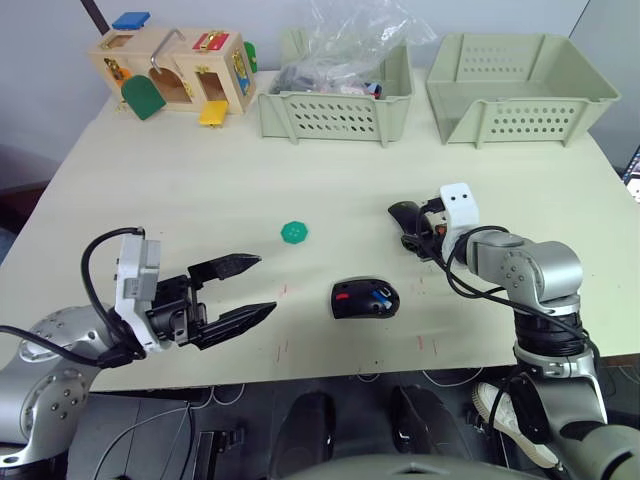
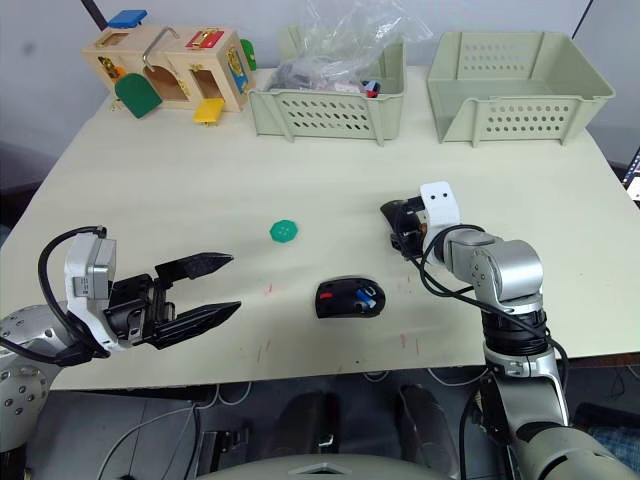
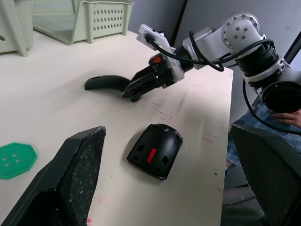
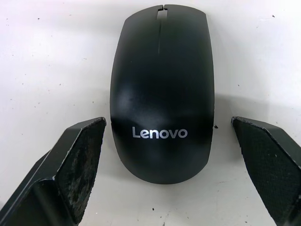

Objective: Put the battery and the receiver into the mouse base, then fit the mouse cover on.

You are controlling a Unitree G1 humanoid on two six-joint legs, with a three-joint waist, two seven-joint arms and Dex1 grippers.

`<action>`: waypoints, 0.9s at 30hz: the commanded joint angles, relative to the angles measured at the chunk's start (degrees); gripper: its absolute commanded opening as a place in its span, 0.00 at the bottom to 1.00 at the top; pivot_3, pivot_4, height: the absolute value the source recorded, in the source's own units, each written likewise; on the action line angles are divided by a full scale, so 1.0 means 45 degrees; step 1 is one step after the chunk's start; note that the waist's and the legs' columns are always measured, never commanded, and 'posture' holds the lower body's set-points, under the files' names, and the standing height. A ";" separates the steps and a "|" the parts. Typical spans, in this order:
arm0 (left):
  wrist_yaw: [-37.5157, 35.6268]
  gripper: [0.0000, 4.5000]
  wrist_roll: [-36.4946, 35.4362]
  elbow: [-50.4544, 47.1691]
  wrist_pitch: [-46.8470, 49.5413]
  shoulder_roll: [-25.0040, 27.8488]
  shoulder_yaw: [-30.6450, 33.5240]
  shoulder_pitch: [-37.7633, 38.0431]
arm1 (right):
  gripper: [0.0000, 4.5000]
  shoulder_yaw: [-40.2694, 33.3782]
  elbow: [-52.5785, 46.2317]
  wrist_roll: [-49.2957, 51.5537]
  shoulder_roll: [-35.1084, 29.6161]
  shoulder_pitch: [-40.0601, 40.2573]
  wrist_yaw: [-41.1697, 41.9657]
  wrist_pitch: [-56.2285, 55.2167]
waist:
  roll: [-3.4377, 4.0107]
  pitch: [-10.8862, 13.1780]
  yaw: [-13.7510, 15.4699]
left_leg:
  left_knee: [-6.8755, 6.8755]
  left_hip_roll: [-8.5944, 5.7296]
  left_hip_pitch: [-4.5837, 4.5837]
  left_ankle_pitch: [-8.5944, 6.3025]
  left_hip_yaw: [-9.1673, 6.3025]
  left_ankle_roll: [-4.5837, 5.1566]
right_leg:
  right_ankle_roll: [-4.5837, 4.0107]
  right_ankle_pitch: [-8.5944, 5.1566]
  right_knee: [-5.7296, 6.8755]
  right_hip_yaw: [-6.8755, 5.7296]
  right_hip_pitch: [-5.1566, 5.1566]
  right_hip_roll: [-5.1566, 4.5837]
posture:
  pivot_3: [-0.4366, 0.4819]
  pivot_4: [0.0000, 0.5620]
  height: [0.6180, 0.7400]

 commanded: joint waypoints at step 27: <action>-0.0097 0.99 0.0070 -0.0304 -0.0267 0.0033 -0.0041 0.0088 | 1.00 -0.0036 -0.0905 0.0014 -0.0369 -0.0281 0.0358 0.0264 | -0.0005 -0.0003 0.0004 | 0.0008 -0.0002 -0.0065 0.0013 -0.0007 -0.0019 | 0.0040 0.0025 0.0015 -0.0007 -0.0063 0.0003 | 0.48 0.27 1.00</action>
